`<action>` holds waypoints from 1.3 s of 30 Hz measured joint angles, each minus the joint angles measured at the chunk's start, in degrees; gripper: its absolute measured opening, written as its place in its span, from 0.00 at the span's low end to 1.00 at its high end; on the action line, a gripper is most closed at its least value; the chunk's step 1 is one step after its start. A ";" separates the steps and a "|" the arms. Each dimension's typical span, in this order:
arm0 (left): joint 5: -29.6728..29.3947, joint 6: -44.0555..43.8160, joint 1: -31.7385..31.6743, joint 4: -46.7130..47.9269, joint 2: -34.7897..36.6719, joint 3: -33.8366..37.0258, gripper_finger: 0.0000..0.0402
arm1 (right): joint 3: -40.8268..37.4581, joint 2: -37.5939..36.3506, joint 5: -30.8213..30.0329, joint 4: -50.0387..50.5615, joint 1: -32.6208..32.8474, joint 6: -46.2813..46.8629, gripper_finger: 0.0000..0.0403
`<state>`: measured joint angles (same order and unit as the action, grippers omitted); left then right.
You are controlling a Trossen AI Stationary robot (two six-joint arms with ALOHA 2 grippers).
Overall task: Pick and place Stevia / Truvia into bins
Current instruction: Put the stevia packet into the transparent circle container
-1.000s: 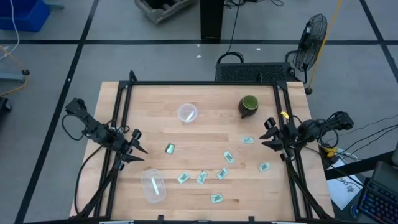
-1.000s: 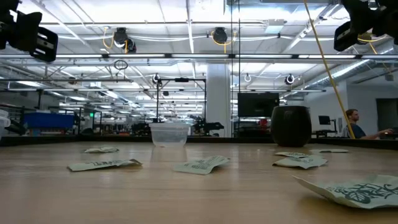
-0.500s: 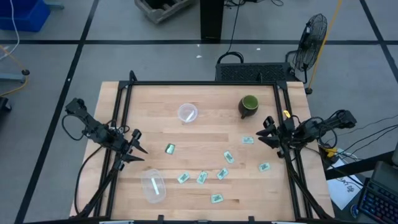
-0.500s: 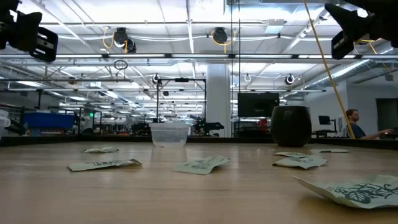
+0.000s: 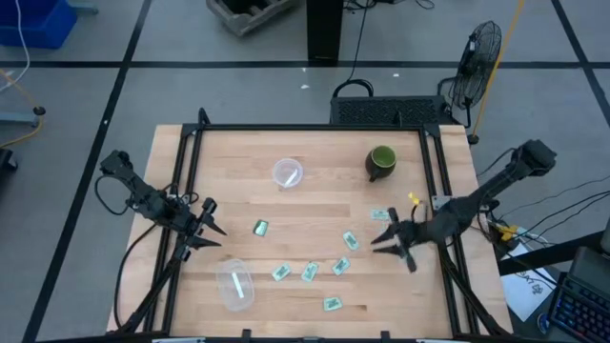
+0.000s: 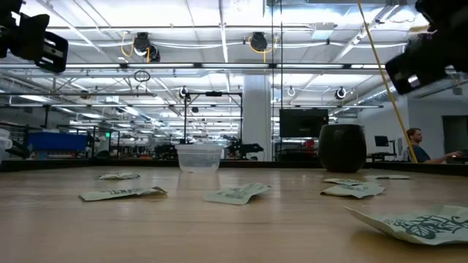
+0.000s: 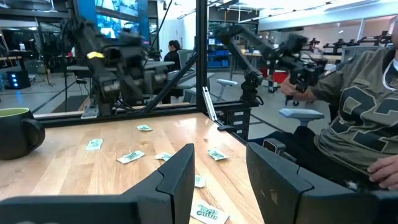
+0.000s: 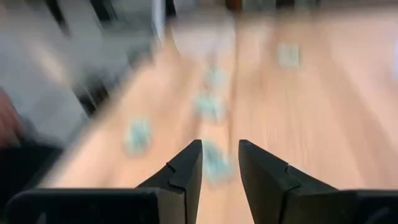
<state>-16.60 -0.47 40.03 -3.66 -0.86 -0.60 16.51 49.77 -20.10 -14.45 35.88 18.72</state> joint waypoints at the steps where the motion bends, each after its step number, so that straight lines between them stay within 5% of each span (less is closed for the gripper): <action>1: 0.00 0.01 0.00 0.00 0.00 -0.01 0.37 | 3.11 2.34 -1.10 6.61 1.10 2.85 0.25; 7: 0.00 0.01 0.00 0.00 0.00 0.00 0.37 | 20.56 16.48 -2.25 39.93 8.10 15.80 0.25; 12: 0.00 0.01 0.00 0.00 0.00 0.00 0.37 | 28.34 24.90 1.72 55.85 11.77 22.09 0.25; 27: 0.00 0.01 0.00 0.00 0.00 0.00 0.37 | 28.15 37.55 4.92 58.97 15.82 40.74 0.25; 39: 0.00 0.00 0.02 0.00 0.00 0.00 0.37 | 28.13 37.73 3.78 62.37 16.74 48.16 0.25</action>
<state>-16.60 -0.47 40.05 -3.66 -0.86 -0.60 44.64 87.50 -16.31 47.93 52.62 66.88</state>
